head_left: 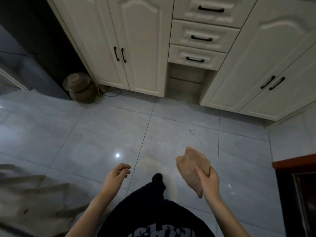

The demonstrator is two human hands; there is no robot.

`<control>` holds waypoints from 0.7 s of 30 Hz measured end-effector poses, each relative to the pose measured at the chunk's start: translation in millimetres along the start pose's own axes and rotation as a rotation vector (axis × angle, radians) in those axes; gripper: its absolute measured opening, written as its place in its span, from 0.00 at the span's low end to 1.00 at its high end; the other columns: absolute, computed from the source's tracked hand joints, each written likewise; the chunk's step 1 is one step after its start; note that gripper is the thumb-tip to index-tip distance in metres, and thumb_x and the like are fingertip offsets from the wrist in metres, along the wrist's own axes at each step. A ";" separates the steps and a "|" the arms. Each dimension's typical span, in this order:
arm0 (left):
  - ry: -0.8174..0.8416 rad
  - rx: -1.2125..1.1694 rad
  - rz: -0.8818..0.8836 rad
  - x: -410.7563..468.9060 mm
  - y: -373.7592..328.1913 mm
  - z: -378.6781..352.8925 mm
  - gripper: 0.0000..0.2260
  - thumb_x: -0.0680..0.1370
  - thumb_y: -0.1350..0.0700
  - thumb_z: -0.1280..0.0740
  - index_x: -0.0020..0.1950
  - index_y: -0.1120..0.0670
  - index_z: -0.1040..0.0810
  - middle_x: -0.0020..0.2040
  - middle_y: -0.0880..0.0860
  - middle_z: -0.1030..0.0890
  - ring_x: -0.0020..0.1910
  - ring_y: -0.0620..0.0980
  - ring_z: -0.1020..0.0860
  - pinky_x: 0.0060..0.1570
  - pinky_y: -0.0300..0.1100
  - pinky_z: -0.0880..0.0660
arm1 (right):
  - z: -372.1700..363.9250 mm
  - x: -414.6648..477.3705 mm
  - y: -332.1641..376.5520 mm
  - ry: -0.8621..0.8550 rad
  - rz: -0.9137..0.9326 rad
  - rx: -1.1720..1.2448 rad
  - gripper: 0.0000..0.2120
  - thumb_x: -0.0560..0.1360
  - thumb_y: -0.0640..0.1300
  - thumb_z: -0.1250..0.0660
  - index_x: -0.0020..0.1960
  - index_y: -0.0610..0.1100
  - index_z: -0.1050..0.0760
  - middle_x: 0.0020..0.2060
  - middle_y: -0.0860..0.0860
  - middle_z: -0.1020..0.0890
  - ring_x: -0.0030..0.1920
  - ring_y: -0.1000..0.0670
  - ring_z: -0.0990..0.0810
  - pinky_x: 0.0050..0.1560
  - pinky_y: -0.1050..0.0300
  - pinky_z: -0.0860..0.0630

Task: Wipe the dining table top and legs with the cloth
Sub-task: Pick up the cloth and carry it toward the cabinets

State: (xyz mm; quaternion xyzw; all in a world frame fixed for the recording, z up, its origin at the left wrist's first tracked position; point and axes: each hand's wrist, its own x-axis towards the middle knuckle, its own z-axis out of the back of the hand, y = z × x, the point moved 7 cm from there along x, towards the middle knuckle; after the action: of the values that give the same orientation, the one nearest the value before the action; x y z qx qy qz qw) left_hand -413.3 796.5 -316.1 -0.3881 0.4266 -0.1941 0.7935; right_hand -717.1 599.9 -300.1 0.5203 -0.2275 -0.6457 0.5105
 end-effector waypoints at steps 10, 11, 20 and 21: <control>0.102 0.024 -0.100 178.2 -158.5 -35.3 0.11 0.70 0.50 0.40 0.46 0.49 0.20 0.42 0.50 0.17 0.43 0.48 0.20 0.47 0.44 0.25 | 26.4 146.8 90.1 -0.153 -0.034 0.009 0.22 0.75 0.45 0.31 0.67 0.38 0.28 0.61 0.42 0.21 0.60 0.42 0.23 0.63 0.46 0.26; 0.110 0.029 -0.104 194.3 -170.4 -42.4 0.10 0.71 0.51 0.40 0.46 0.49 0.20 0.42 0.50 0.17 0.43 0.48 0.20 0.47 0.43 0.25 | 27.3 163.1 98.9 -0.156 -0.028 0.010 0.21 0.75 0.45 0.30 0.66 0.39 0.27 0.60 0.43 0.21 0.59 0.43 0.23 0.62 0.46 0.26; 0.015 -0.045 -0.027 320.3 -267.0 -87.9 0.10 0.70 0.51 0.40 0.43 0.47 0.19 0.41 0.51 0.17 0.41 0.48 0.20 0.45 0.41 0.27 | 14.2 350.5 208.3 -0.066 0.024 0.020 0.11 0.75 0.41 0.30 0.56 0.39 0.25 0.47 0.48 0.19 0.52 0.44 0.21 0.50 0.54 0.26; 0.003 -0.051 -0.028 329.8 -278.2 -90.0 0.10 0.70 0.51 0.40 0.43 0.47 0.19 0.41 0.52 0.17 0.41 0.49 0.20 0.45 0.42 0.26 | 10.6 367.3 224.1 -0.052 0.038 0.009 0.11 0.75 0.40 0.30 0.55 0.39 0.24 0.47 0.47 0.19 0.52 0.44 0.20 0.49 0.54 0.26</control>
State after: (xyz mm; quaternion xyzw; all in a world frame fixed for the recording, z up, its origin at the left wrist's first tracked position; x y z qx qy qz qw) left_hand -296.4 371.7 -302.4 -0.4138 0.4270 -0.1951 0.7800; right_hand -609.0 184.1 -273.0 0.5013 -0.2536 -0.6480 0.5143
